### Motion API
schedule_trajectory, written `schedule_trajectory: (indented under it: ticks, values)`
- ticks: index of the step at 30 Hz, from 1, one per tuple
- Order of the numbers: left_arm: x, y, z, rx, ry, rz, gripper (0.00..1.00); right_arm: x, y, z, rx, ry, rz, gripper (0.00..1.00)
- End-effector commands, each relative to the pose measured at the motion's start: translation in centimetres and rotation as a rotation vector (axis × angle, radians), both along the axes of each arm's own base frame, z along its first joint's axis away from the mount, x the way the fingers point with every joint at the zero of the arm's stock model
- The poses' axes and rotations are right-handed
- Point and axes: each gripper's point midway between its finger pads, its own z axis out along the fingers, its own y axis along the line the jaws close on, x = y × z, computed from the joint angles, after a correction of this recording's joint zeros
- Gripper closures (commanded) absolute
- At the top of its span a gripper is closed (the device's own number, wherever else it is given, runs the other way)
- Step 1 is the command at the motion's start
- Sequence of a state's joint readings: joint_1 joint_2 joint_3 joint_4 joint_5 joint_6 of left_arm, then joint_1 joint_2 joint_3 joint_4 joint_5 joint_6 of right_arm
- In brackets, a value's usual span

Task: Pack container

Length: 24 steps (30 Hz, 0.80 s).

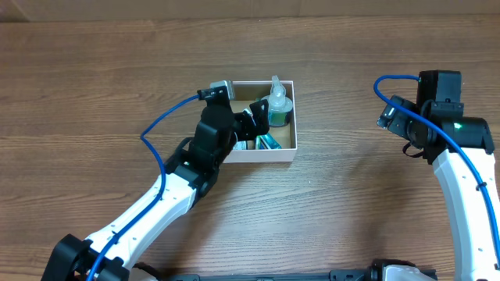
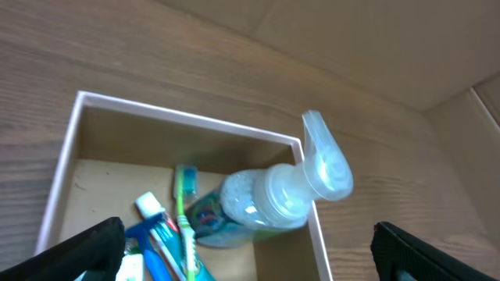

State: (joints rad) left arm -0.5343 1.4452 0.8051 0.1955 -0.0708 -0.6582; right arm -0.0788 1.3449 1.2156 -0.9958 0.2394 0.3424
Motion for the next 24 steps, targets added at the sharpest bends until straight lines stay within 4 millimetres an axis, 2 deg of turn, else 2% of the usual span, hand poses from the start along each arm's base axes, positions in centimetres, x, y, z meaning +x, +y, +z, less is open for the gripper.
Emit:
schedule_trajectory:
  ticks: [1,4,7,9,12,15,24]
  values:
    - [1.6,4.5,3.1,0.093,-0.104,0.124,0.0,0.1,-0.2,0.7,-0.006,-0.021,-0.007,0.0]
    - [2.0,10.1,3.7,0.203,-0.11,0.287,0.0,0.1,-0.2,0.7,-0.006,-0.021,-0.007,0.0]
    - [1.5,16.4,4.3,0.371,-0.1,0.452,0.0,0.1,-0.2,0.7,-0.006,-0.021,-0.007,0.0]
    - [1.2,18.5,4.8,0.438,-0.101,0.487,0.0,0.1,-0.2,0.7,-0.006,-0.021,-0.007,0.0]
    - [1.2,19.7,5.0,0.474,-0.102,0.5,0.0,0.1,-0.2,0.7,-0.006,-0.022,-0.007,0.0]
    - [1.0,19.8,4.6,0.485,-0.084,0.499,0.0,0.1,-0.2,0.7,-0.006,-0.021,-0.007,0.0]
    - [-0.8,20.2,1.5,0.558,0.054,0.458,0.0,0.1,-0.2,0.7,-0.006,-0.021,-0.007,0.0]
